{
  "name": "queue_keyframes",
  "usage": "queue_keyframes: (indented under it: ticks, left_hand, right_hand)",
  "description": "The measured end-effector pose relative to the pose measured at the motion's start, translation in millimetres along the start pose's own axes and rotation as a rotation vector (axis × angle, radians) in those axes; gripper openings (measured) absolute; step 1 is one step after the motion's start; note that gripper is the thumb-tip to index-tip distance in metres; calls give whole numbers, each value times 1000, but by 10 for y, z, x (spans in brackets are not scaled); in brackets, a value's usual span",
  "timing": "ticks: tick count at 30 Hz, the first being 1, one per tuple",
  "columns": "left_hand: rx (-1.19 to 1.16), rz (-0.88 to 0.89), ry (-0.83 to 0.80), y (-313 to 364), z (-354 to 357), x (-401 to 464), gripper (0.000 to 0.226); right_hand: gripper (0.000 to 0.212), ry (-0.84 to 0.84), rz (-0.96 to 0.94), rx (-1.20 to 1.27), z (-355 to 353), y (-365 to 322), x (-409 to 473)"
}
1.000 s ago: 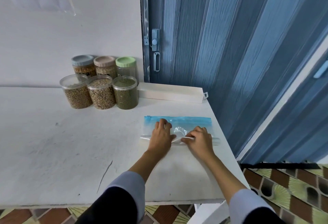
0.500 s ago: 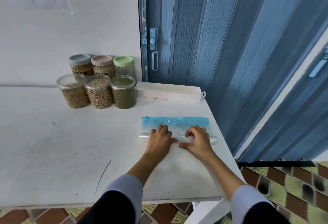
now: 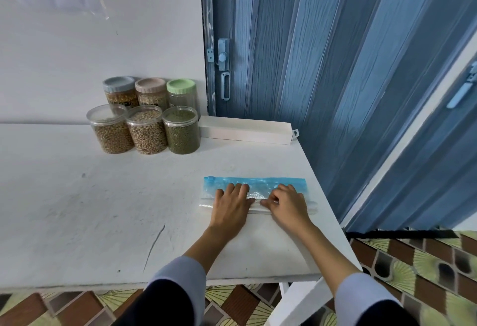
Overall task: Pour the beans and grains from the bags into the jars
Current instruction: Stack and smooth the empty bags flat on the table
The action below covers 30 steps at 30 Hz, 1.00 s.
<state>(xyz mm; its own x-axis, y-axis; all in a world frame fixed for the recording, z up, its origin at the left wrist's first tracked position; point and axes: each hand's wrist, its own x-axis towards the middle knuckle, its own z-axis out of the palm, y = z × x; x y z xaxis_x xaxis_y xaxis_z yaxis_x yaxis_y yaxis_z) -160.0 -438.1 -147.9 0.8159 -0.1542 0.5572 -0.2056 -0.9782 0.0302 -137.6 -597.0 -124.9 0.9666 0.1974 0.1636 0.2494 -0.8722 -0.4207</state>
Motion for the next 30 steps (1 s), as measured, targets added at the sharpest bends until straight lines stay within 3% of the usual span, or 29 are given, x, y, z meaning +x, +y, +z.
queue_keyframes:
  ticks: [2, 5, 8, 11, 16, 20, 23, 26, 28, 30]
  left_hand:
    - [29, 19, 22, 20, -15, -30, 13]
    - [37, 20, -30, 35, -42, -42, 31]
    - [9, 5, -36, 26, -49, -1, 35]
    - [-9, -8, -55, 30, -64, -15, 33]
    - [-19, -39, -114, 30, -96, -24, 24]
    - [-75, -105, -189, 40, -79, -61, 19]
    - [-163, -160, -156, 50, -97, -93, 20]
    - [-197, -52, -201, 42, -123, -123, 21]
    - [-230, -15, -212, 32, -148, -118, 18]
    - [-232, -17, -196, 27, -147, -100, 15]
  right_hand:
    - [40, -43, 99, 5, -32, -28, 48]
    - [43, -56, 169, 23, -53, -76, 96]
    - [28, 108, 5, 119, 52, -5, -4]
    - [31, 212, -123, 224, 147, 101, -191]
    - [28, 279, -241, 10, 142, 74, -244]
    - [37, 207, -186, -83, 94, -33, -191]
    - [40, 10, -21, -75, -10, -103, -94]
    - [38, -114, 131, -24, -94, -151, -10]
    - [33, -64, 102, -50, -65, -160, -28]
    - [23, 108, -32, -40, 66, -115, -124]
